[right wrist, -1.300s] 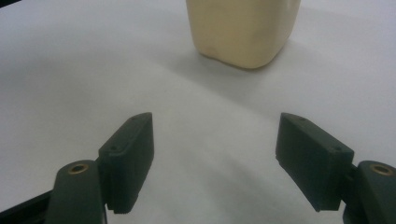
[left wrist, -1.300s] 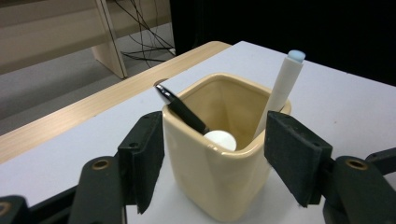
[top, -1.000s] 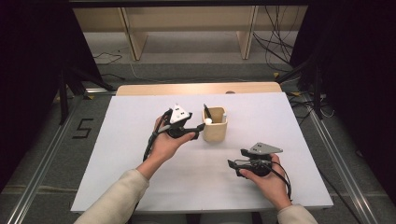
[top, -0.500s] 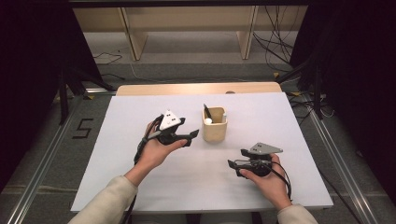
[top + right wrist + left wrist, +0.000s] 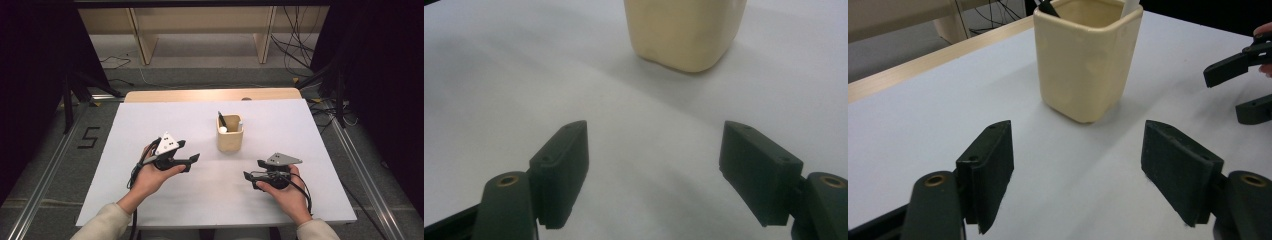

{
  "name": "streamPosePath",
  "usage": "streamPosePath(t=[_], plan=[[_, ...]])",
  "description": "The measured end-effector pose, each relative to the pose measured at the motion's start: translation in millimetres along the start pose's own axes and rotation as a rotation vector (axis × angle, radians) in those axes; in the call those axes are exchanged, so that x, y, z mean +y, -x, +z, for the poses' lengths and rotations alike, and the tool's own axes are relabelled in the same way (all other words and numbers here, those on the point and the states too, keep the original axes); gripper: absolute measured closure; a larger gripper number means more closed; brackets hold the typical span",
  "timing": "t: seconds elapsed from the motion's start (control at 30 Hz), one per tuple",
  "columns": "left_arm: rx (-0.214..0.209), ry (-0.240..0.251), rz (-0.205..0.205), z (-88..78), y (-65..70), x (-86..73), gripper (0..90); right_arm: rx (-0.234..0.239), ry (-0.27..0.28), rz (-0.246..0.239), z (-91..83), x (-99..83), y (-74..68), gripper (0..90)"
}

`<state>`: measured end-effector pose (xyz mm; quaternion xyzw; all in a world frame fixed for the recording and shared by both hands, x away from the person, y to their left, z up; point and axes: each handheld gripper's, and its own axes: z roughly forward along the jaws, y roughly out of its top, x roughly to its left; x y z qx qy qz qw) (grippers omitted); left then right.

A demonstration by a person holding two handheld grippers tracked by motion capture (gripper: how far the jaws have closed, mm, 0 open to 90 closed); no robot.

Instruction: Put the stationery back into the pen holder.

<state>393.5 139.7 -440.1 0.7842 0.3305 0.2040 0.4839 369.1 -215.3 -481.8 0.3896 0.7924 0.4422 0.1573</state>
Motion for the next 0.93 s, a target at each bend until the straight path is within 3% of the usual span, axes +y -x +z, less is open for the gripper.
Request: streamPosePath(t=[0.3, 0.4, 0.6, 0.93], plan=[[-0.007, -0.003, -0.001, -14.6, -5.9, -18.6, 29.1, 0.0, 0.001, 0.0, -0.3, 0.0, -0.1, 28.7], [0.01, -0.003, 0.013, -21.1, -8.1, -26.3, 28.8, -0.001, 0.002, 0.002, -0.8, 0.2, -0.3, 28.7], [0.013, -0.036, 0.005, -31.9, -11.1, -44.6, 28.1, 0.0, 0.003, 0.003, -0.7, 0.2, -0.3, 28.7], [0.025, -0.069, -0.005, -37.2, -17.4, -54.2, 26.7, 0.001, 0.002, 0.0, -0.6, 0.1, 0.6, 28.7]])
